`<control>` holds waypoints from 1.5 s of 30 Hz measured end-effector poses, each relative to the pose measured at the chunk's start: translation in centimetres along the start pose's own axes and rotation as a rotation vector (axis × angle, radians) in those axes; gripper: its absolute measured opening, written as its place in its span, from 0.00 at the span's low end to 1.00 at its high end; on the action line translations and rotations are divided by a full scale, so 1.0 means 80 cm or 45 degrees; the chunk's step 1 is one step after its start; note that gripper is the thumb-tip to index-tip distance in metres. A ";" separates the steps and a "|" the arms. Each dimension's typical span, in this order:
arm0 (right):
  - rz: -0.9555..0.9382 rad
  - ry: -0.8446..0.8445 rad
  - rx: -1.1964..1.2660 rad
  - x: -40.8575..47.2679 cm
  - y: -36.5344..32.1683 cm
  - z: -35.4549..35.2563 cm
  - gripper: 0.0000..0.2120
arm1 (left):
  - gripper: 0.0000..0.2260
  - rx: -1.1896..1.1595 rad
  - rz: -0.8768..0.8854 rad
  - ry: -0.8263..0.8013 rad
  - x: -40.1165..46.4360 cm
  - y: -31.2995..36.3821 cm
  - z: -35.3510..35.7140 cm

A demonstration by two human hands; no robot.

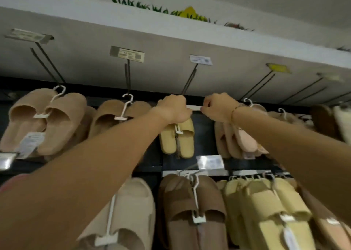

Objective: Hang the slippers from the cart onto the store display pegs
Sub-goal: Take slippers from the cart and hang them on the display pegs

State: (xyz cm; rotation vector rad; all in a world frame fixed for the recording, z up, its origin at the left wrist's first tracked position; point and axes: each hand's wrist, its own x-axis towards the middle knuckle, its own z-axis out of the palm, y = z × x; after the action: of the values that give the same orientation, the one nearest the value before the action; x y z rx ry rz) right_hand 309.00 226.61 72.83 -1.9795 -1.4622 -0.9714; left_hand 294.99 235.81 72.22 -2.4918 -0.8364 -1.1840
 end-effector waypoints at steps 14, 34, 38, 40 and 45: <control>1.122 -1.606 -0.388 -0.477 0.494 -0.118 0.13 | 0.13 -0.284 0.543 -0.963 -0.154 0.603 0.292; 1.675 -1.691 0.016 -1.179 0.812 0.153 0.16 | 0.13 -0.361 1.248 -2.131 -0.684 1.075 0.769; 1.619 -1.910 0.163 -1.266 0.839 0.200 0.16 | 0.19 -0.346 1.118 -2.228 -0.788 1.118 0.819; 1.582 -1.986 0.226 -1.304 0.848 0.216 0.18 | 0.20 -0.272 1.057 -2.312 -0.841 1.138 0.854; 1.630 -1.988 0.327 -1.368 0.859 0.259 0.16 | 0.17 -0.294 0.842 -2.301 -0.886 1.169 0.891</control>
State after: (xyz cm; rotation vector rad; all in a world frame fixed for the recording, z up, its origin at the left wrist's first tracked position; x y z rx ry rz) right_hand 360.80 154.91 -23.68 -2.6652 -0.2800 1.4491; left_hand 359.78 165.82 -26.57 -3.0332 0.0643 1.4841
